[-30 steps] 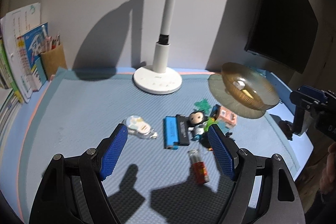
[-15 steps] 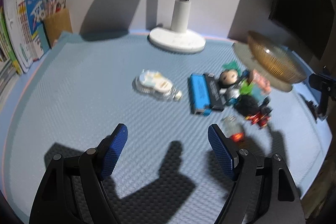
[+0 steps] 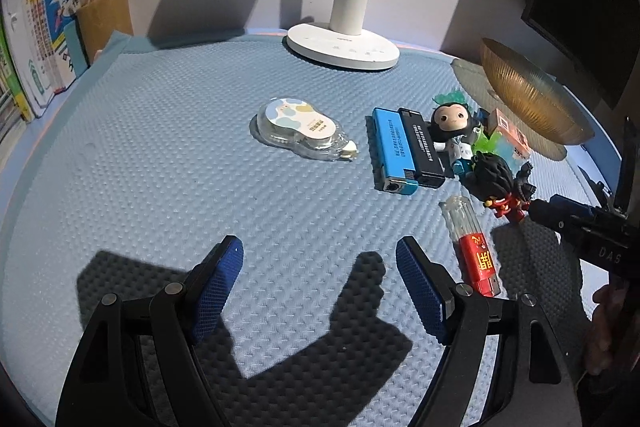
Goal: Organize rigid objects
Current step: 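Grasp the correction tape with left tool while right tool grasps red lighter, then carry correction tape and lighter into the amber bowl and release both, then grasp the blue box with left tool while right tool grasps pink box, then carry blue box with left tool while right tool carries pink box into bowl, release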
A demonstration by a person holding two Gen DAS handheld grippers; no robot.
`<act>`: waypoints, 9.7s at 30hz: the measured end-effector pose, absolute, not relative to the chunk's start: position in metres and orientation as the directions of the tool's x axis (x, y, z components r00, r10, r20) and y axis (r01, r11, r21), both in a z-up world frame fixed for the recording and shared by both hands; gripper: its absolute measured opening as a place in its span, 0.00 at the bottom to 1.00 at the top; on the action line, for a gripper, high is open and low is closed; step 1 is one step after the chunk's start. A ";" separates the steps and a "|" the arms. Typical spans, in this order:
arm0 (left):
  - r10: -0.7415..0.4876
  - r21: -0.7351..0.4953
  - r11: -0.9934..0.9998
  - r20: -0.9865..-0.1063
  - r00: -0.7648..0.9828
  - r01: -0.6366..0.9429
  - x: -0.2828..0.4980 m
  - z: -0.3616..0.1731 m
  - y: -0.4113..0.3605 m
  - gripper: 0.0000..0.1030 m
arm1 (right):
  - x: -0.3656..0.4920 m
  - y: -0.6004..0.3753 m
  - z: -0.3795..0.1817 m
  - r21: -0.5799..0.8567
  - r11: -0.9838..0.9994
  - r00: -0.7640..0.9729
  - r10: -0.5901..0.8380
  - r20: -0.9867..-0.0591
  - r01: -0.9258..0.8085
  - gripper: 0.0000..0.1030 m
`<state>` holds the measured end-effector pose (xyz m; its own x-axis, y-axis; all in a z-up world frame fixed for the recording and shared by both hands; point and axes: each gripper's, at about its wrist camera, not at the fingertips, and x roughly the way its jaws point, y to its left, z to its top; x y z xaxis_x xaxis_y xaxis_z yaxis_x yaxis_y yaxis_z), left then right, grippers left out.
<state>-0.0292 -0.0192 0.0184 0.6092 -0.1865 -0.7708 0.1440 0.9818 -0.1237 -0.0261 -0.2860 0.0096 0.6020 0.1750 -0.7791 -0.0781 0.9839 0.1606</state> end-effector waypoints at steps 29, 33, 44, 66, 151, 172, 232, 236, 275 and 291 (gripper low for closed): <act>-0.157 -0.135 0.988 -0.807 0.570 0.081 0.094 0.013 -0.031 0.54 | -0.030 -0.165 0.006 0.081 0.970 0.521 0.192 -0.831 -0.229 0.57; -0.160 -0.116 0.987 -0.804 0.573 0.113 0.091 0.014 -0.030 0.45 | -0.036 -0.153 0.007 0.006 0.965 0.556 0.156 -0.817 -0.262 0.39; -0.254 -0.112 0.952 -0.809 0.530 0.286 0.008 0.019 -0.022 0.45 | -0.079 -0.183 0.010 0.067 0.940 0.530 0.246 -0.812 -0.333 0.22; -0.206 -0.048 0.959 -0.796 0.570 0.280 -0.059 0.013 -0.024 0.43 | -0.118 -0.189 0.008 -0.008 0.947 0.559 0.182 -0.809 -0.321 0.22; -0.352 -0.209 0.935 -0.635 0.687 0.286 0.015 0.125 -0.052 0.86 | -0.045 -0.381 0.146 0.205 0.976 0.732 0.091 -0.676 0.068 0.74; -0.222 -0.210 0.973 -0.769 0.600 0.092 0.012 0.010 0.014 0.86 | -0.021 -0.345 0.012 0.294 0.956 0.587 0.225 -0.778 0.023 0.74; -0.230 -0.090 0.957 -0.815 0.532 0.276 -0.003 0.017 -0.027 0.20 | -0.028 -0.331 0.027 0.087 0.982 0.559 0.166 -0.813 -0.165 0.39; -0.247 -0.120 0.957 -0.813 0.527 0.264 -0.031 0.015 -0.018 0.20 | -0.068 -0.334 0.026 0.084 0.988 0.553 0.144 -0.821 -0.133 0.39; -0.498 -0.106 0.827 -0.591 0.634 0.552 -0.004 0.147 -0.174 0.20 | -0.074 -0.375 0.122 0.008 1.000 0.723 -0.015 -0.690 0.029 0.39; -0.542 -0.194 0.784 -0.677 0.498 0.590 0.084 0.113 -0.290 0.20 | 0.022 -0.453 0.112 0.030 0.970 0.588 -0.121 -0.800 0.242 0.39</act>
<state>0.0844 -0.2896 0.1127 0.4985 -0.5421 -0.6765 0.5896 0.7841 -0.1938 0.0222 -0.4525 0.1123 0.5878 -0.1215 -0.7999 0.2416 0.9699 0.0303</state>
